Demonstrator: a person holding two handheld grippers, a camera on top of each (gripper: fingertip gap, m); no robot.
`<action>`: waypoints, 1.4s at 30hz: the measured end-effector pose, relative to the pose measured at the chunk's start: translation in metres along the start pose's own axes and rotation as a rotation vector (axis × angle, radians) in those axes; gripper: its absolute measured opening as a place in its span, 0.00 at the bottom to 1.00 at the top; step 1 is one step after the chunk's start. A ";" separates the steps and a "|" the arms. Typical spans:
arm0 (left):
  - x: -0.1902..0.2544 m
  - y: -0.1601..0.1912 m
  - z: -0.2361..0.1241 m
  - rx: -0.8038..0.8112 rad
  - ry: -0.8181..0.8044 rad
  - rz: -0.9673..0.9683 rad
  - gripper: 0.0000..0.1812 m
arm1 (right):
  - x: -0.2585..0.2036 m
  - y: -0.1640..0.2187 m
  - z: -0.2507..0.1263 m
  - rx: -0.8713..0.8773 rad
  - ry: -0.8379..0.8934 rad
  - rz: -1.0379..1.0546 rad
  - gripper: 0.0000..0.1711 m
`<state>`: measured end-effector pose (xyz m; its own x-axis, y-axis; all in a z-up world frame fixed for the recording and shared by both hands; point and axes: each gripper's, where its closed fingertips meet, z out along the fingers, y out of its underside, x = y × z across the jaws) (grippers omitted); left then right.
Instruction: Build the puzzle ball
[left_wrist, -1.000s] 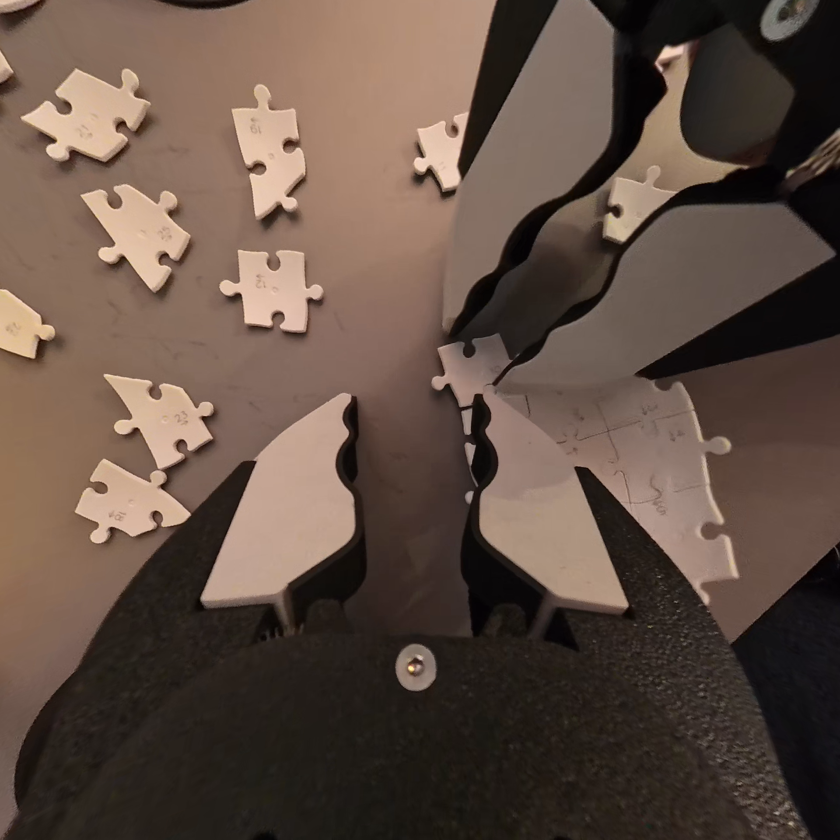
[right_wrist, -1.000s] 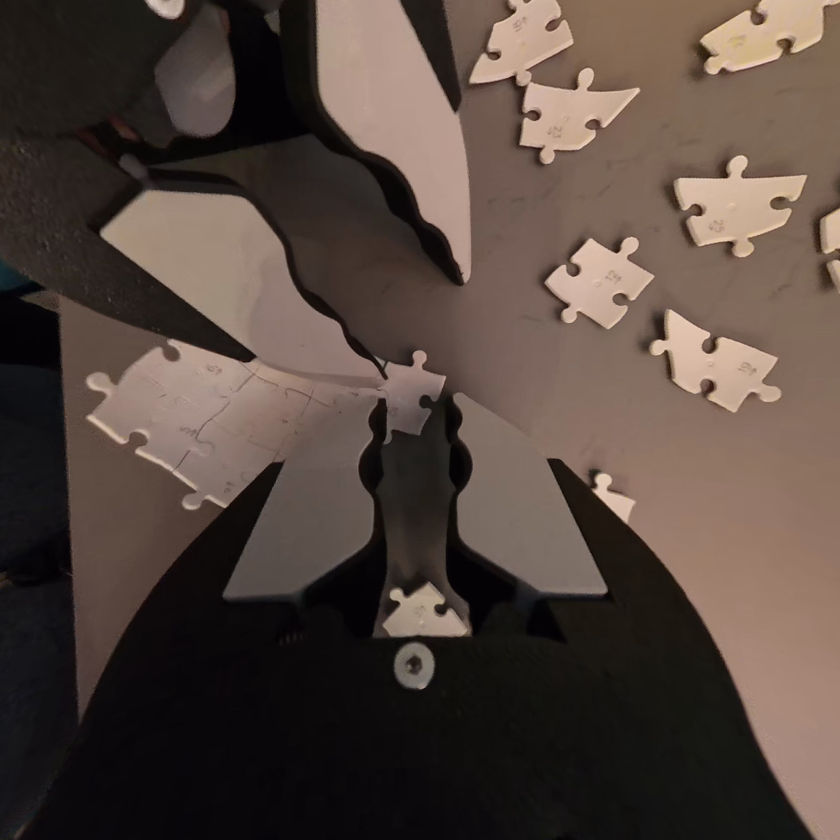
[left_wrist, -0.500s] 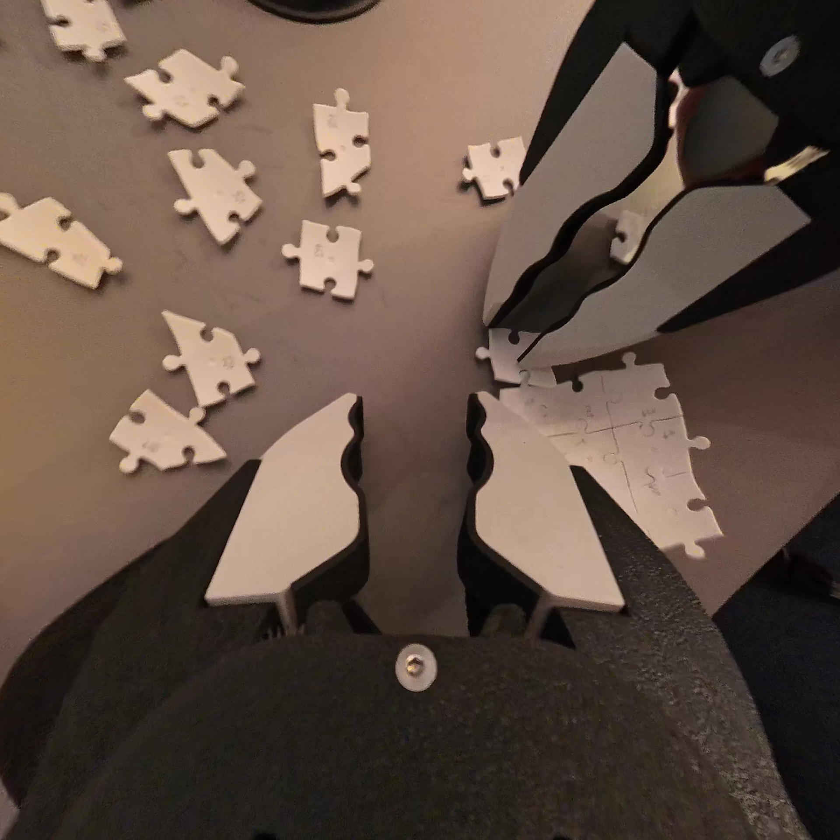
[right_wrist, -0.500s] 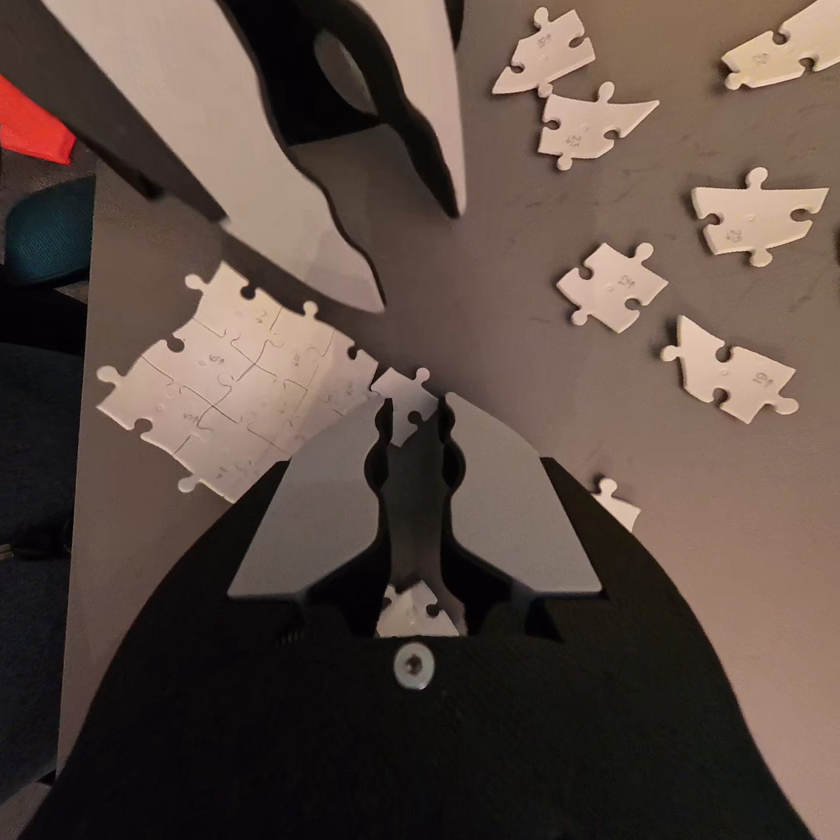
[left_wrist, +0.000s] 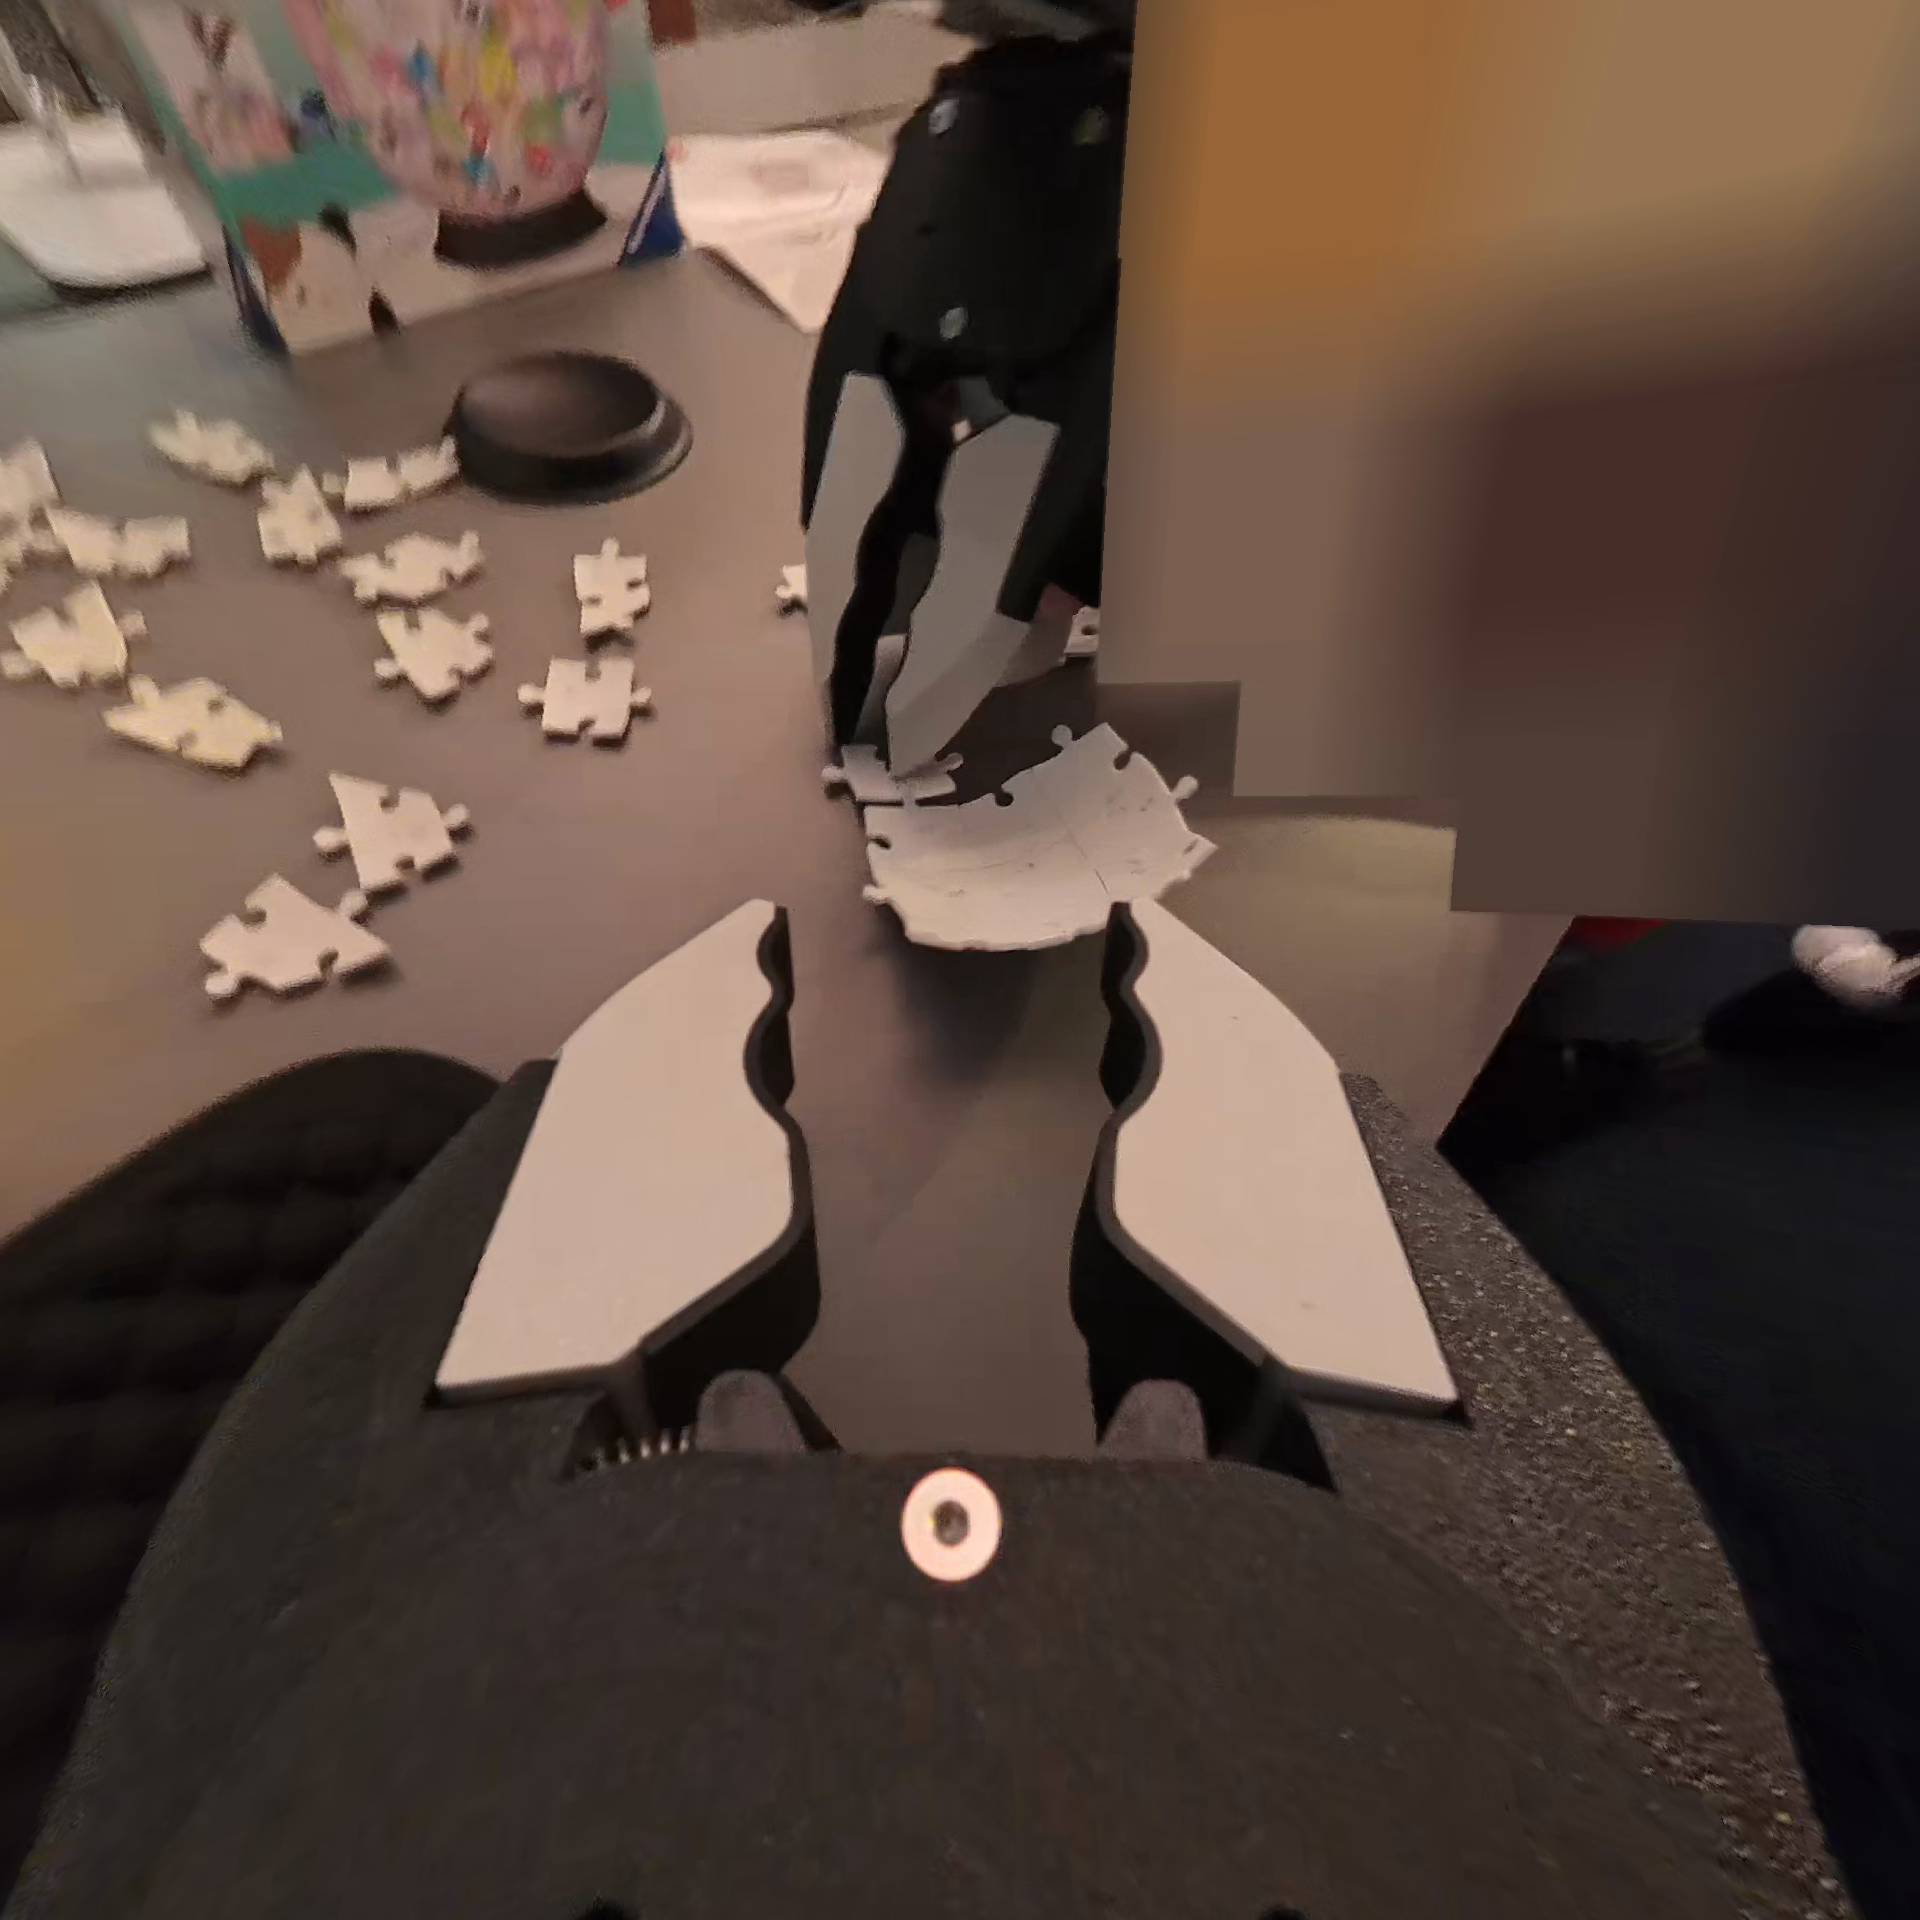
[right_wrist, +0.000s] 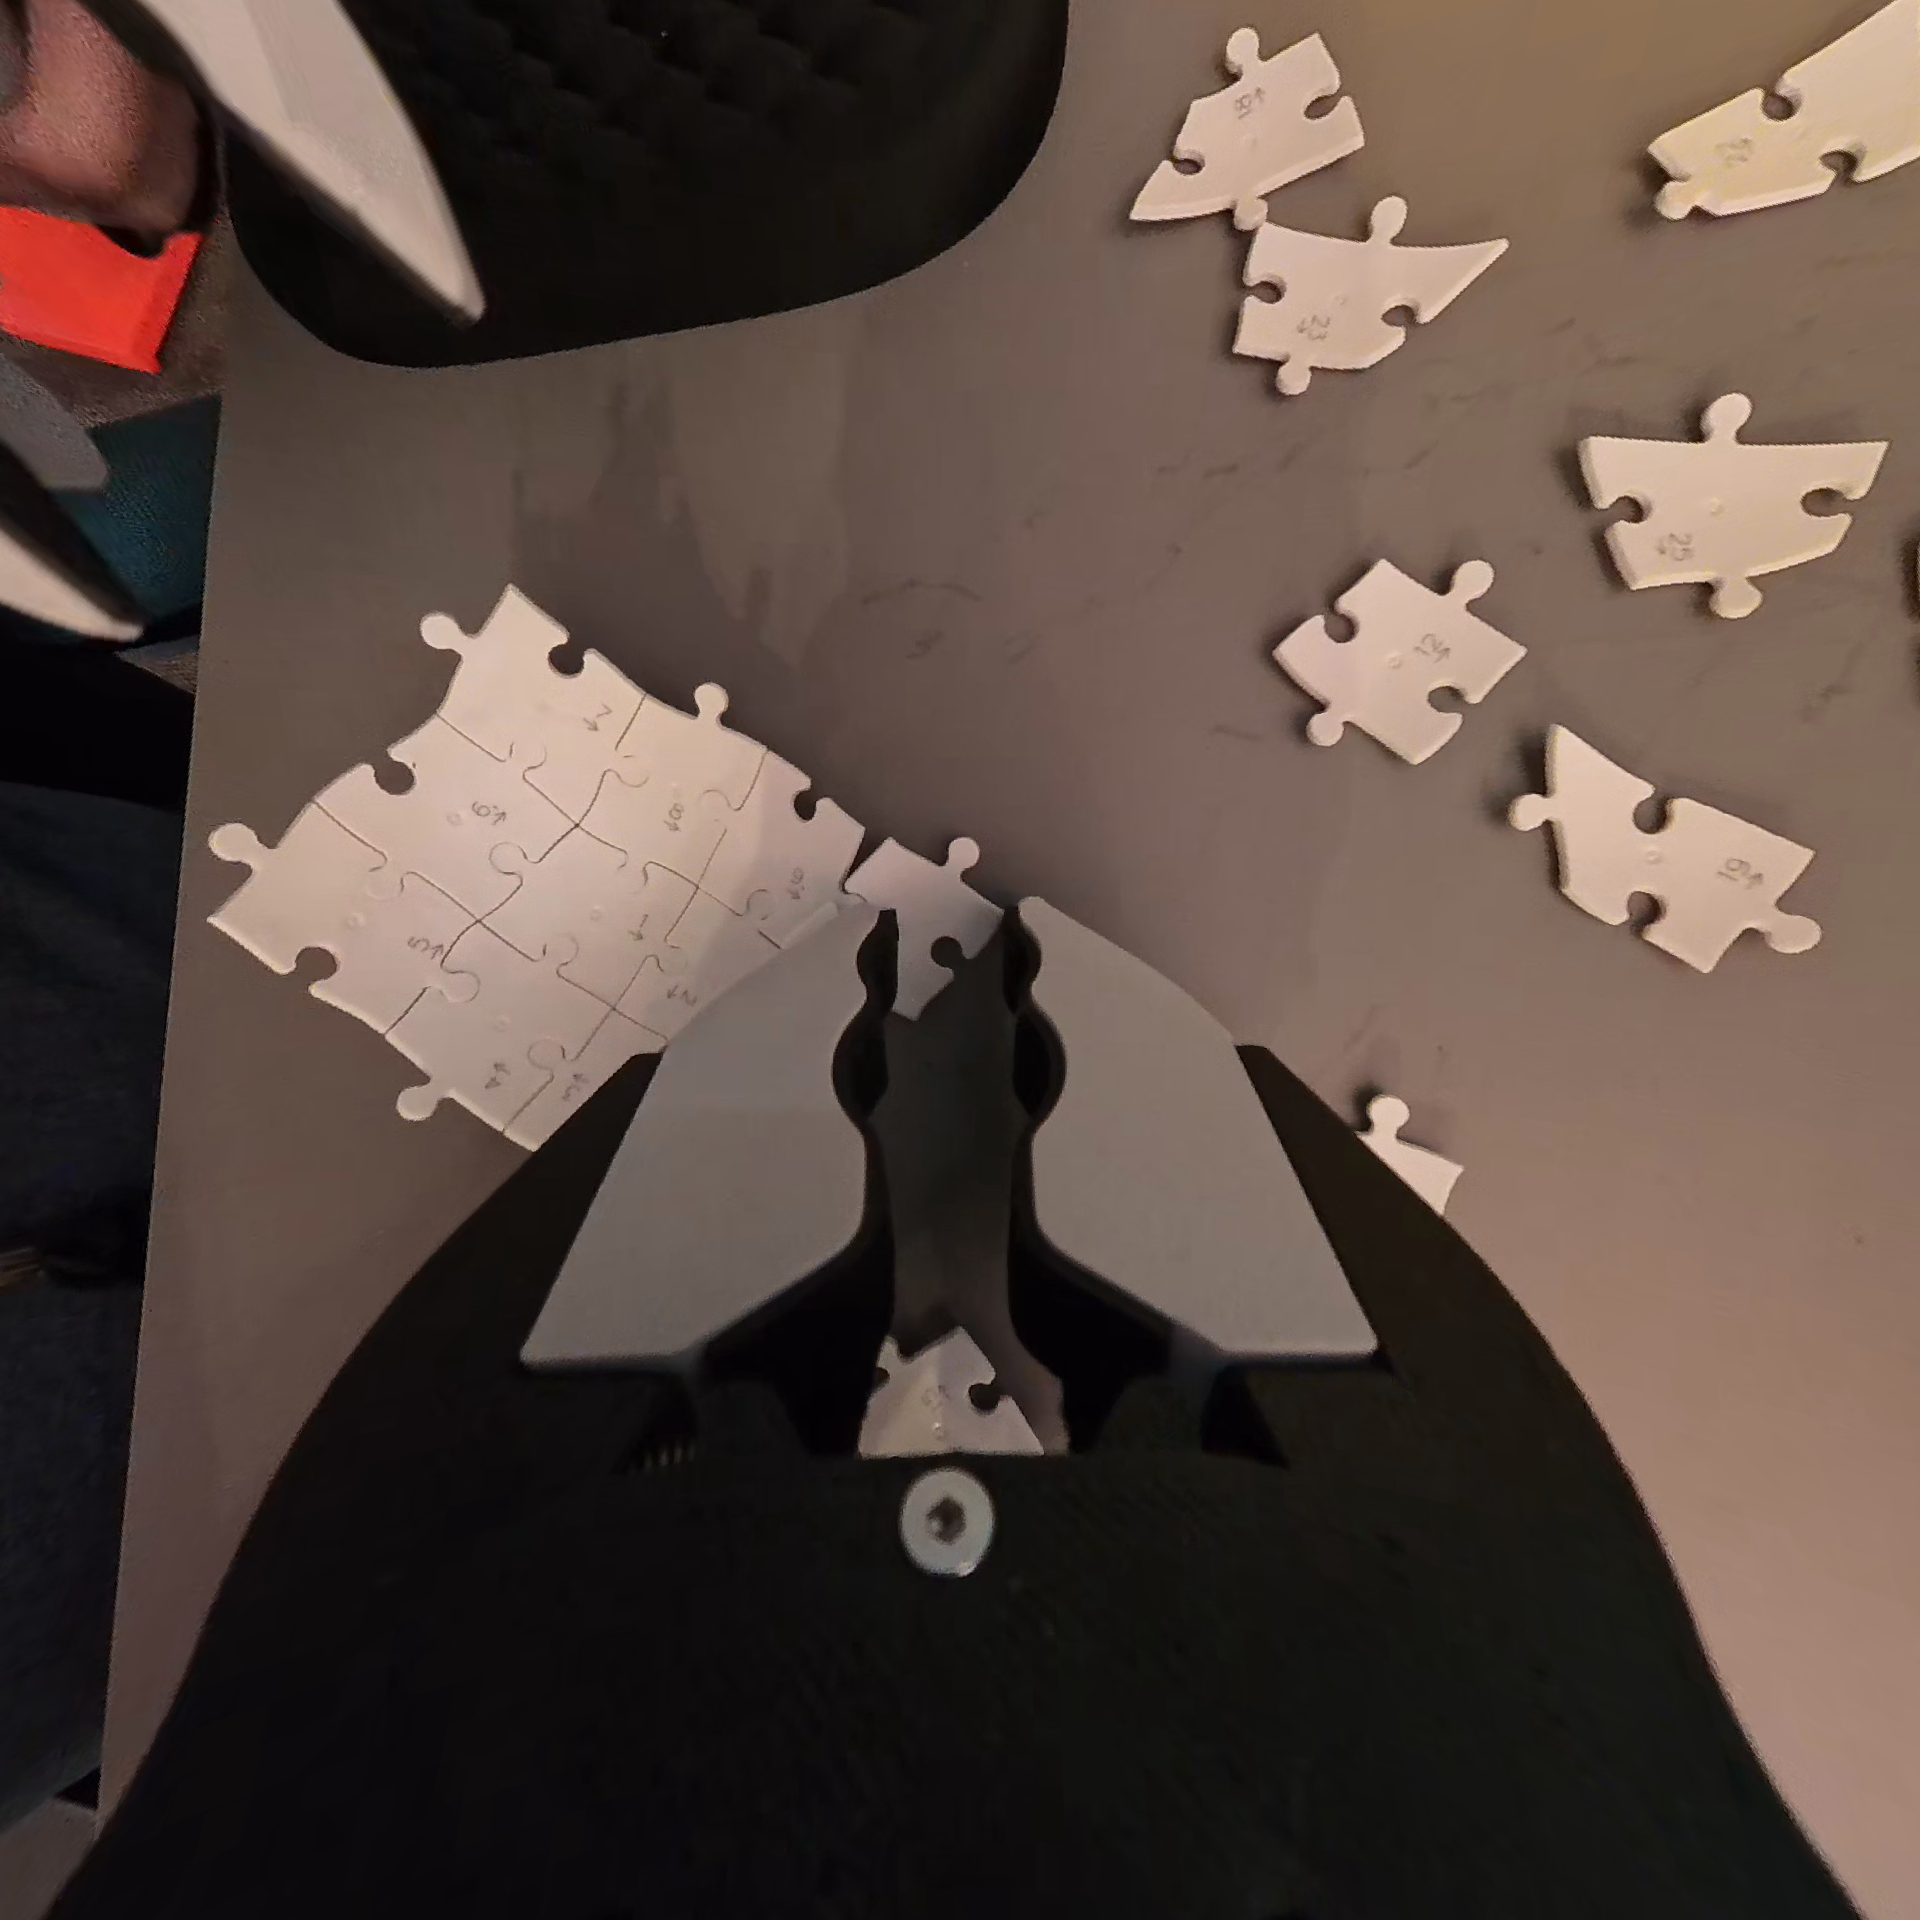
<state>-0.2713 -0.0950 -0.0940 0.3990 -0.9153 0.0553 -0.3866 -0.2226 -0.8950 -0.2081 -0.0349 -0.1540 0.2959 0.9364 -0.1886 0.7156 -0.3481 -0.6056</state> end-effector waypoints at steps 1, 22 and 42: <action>0.004 -0.001 0.001 0.013 -0.004 0.053 0.33 | 0.000 0.000 0.000 0.001 -0.001 0.001 0.12; 0.017 0.041 0.041 -0.239 -0.100 -0.135 0.32 | 0.000 0.000 -0.001 0.019 0.011 -0.013 0.13; 0.011 0.028 0.041 -0.178 -0.091 -0.182 0.28 | -0.004 0.006 -0.003 0.040 0.024 -0.139 0.15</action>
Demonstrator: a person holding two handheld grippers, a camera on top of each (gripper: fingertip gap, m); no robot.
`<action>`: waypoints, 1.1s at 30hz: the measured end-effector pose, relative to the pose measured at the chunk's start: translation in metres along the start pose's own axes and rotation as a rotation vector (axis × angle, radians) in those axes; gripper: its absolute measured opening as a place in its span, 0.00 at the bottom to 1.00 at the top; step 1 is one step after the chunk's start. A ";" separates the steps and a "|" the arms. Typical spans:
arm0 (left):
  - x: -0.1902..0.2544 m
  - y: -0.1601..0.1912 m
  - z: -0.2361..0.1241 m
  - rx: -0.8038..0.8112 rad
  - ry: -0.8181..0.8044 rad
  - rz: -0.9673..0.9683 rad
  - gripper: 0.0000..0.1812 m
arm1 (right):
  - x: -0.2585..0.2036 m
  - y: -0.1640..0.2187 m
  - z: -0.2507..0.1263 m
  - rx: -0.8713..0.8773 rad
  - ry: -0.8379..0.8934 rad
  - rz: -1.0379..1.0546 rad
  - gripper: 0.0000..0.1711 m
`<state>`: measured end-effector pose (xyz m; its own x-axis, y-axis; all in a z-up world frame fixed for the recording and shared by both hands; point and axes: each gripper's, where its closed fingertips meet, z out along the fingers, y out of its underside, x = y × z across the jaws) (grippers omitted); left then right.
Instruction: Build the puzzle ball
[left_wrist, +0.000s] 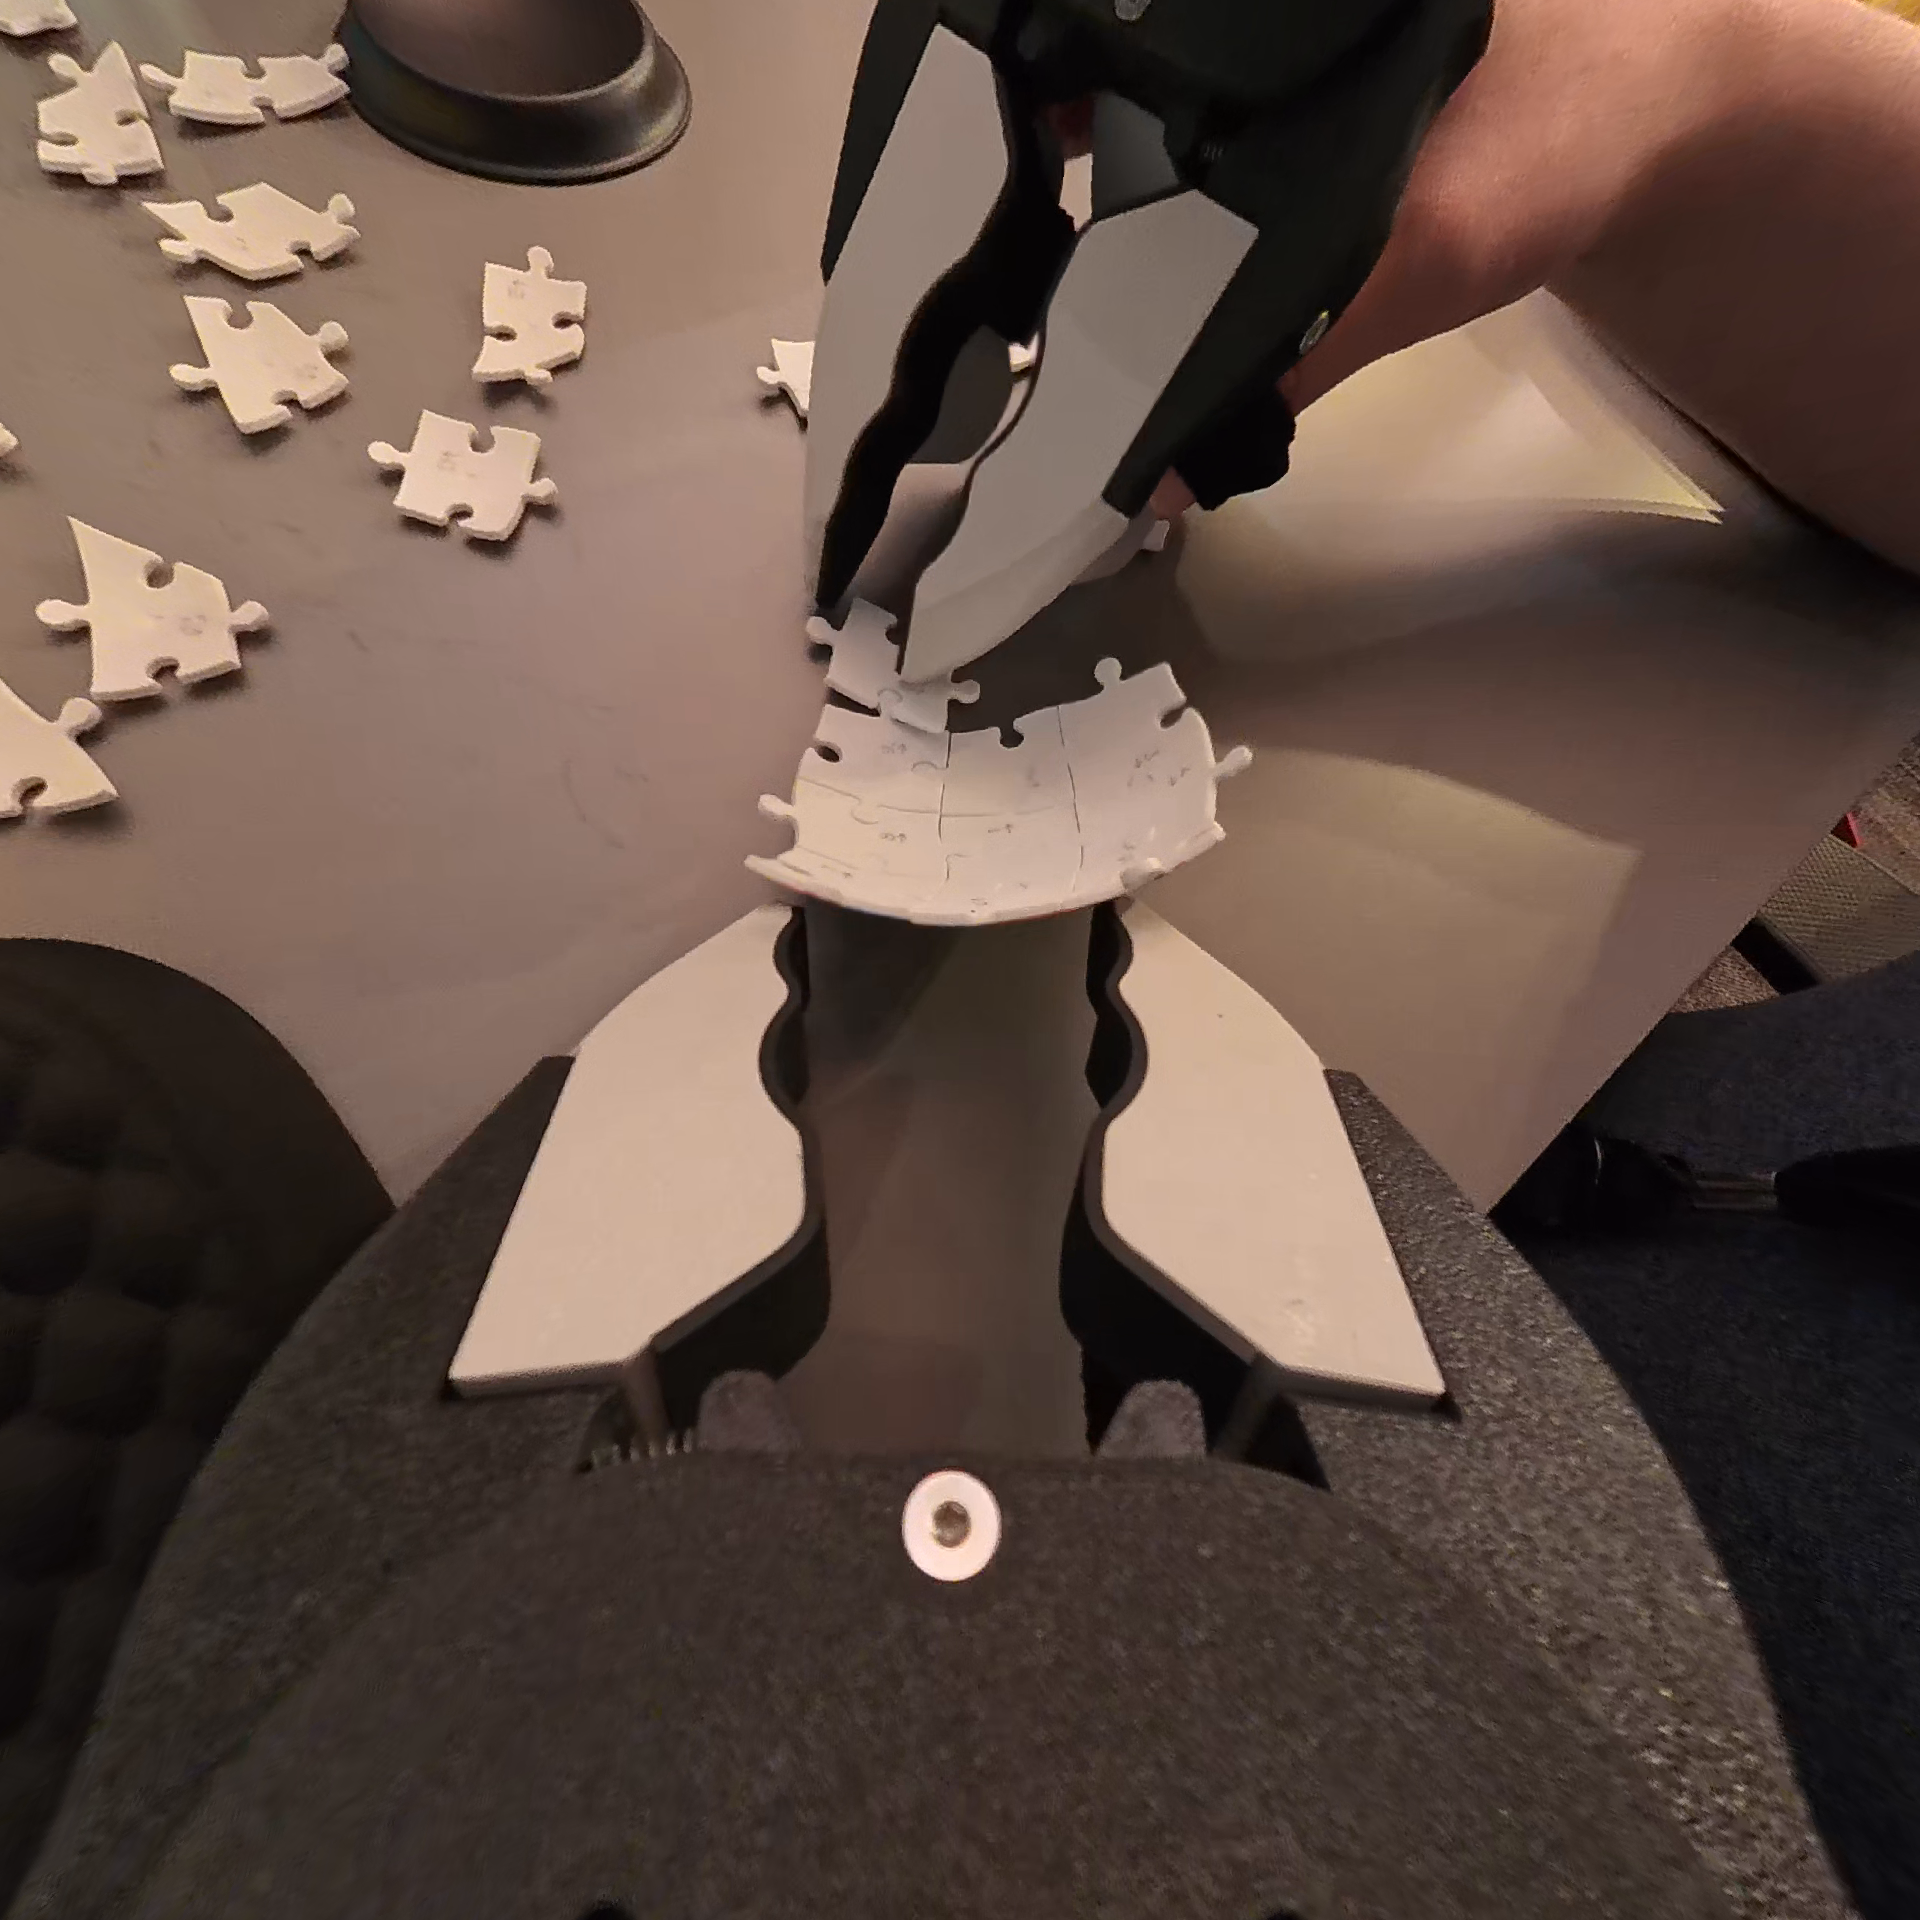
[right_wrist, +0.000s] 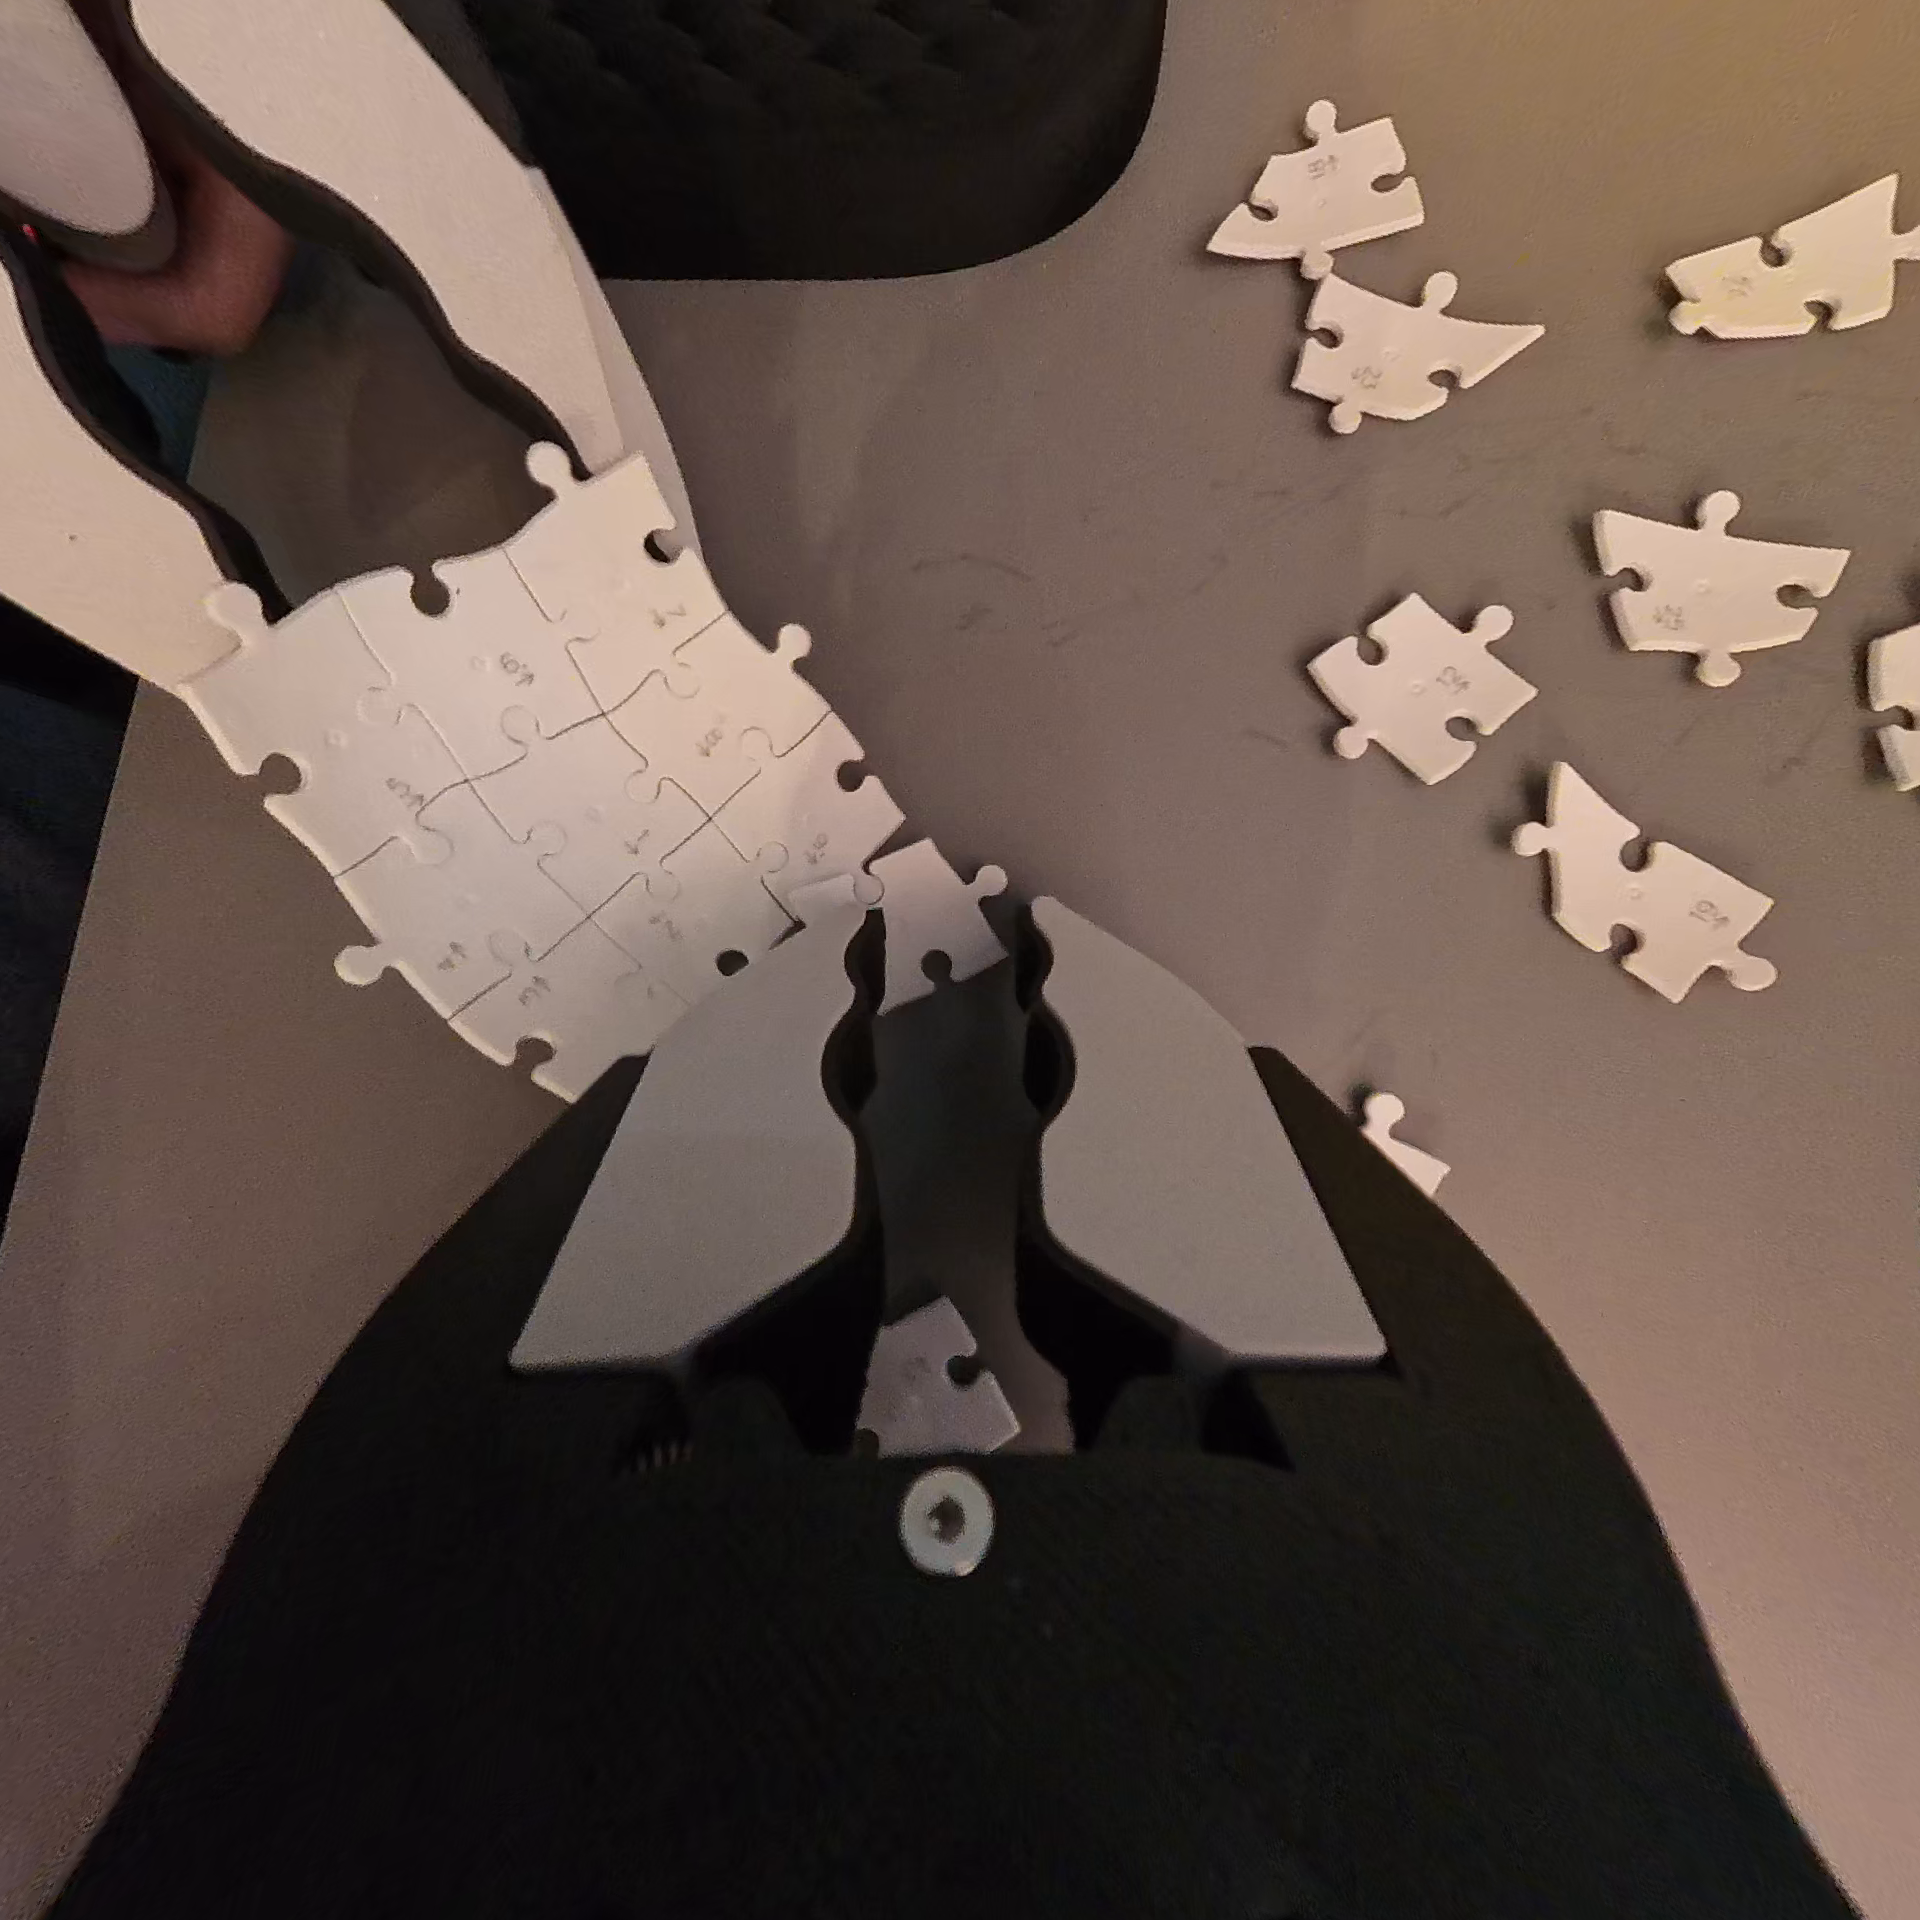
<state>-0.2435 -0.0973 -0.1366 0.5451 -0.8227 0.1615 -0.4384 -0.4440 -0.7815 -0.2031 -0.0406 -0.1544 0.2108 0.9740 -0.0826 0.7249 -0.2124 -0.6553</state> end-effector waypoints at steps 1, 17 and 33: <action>0.000 0.000 0.000 -0.001 0.001 0.001 0.28 | 0.000 0.000 0.000 -0.001 -0.006 -0.008 0.15; -0.003 -0.005 0.001 -0.006 0.008 0.002 0.27 | 0.000 0.000 -0.008 0.020 -0.073 0.027 0.20; -0.006 -0.015 0.002 0.030 0.036 -0.017 0.26 | 0.000 0.010 -0.009 -0.013 -0.122 -0.094 0.24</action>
